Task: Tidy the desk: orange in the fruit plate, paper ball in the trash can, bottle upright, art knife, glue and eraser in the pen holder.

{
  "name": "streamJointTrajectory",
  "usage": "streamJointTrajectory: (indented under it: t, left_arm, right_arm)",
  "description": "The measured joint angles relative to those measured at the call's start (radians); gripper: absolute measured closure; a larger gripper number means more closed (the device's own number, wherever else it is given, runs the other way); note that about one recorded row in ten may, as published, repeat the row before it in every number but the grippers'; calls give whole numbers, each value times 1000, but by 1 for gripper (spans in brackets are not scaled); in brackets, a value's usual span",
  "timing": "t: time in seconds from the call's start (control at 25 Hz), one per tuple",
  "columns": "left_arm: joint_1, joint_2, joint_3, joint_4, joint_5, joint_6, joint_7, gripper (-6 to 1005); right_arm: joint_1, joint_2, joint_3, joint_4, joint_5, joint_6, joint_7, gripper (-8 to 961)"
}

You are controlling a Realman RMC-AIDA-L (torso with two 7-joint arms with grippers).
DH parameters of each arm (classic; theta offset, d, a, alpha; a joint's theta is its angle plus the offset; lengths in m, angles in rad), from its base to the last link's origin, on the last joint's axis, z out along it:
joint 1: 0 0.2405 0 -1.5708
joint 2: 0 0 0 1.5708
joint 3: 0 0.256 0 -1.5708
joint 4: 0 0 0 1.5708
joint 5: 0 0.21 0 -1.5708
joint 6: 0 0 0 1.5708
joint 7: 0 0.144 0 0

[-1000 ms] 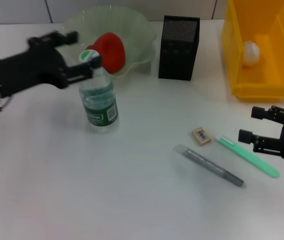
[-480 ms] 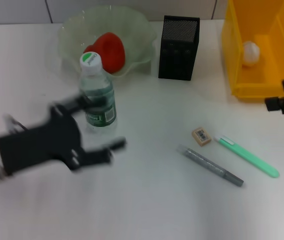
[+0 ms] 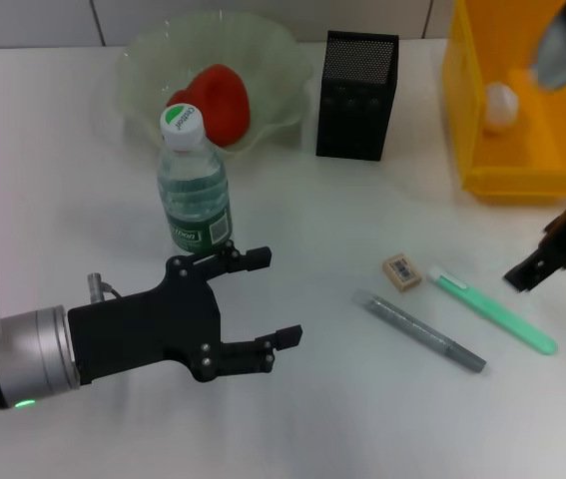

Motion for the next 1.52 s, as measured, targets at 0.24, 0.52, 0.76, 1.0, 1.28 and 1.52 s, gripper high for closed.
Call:
streamJointTrajectory:
  t: [0.24, 0.52, 0.76, 1.0, 1.28, 1.52]
  left_arm:
    - [-5, -1, 0, -1, -1, 1, 2, 139]
    - [-8, -1, -1, -5, -1, -5, 2, 139]
    - [-11, -1, 1, -6, -1, -7, 1, 140]
    - [-12, -1, 2, -7, -1, -7, 1, 140]
    - [-14, -1, -1, -7, -1, -6, 1, 140]
    - [-16, -1, -2, -7, -1, -8, 1, 140]
  right_arm:
    - [-5, 2, -174, 116, 0, 141, 26, 137]
    - [16, 3, -220, 218, 29, 232, 68, 136]
    - [30, 3, -226, 268, 35, 261, 85, 136]
    - [29, 4, -227, 273, 36, 267, 89, 287]
    - [31, 4, -228, 284, 39, 278, 98, 596]
    - [34, 4, -228, 306, 61, 288, 98, 598]
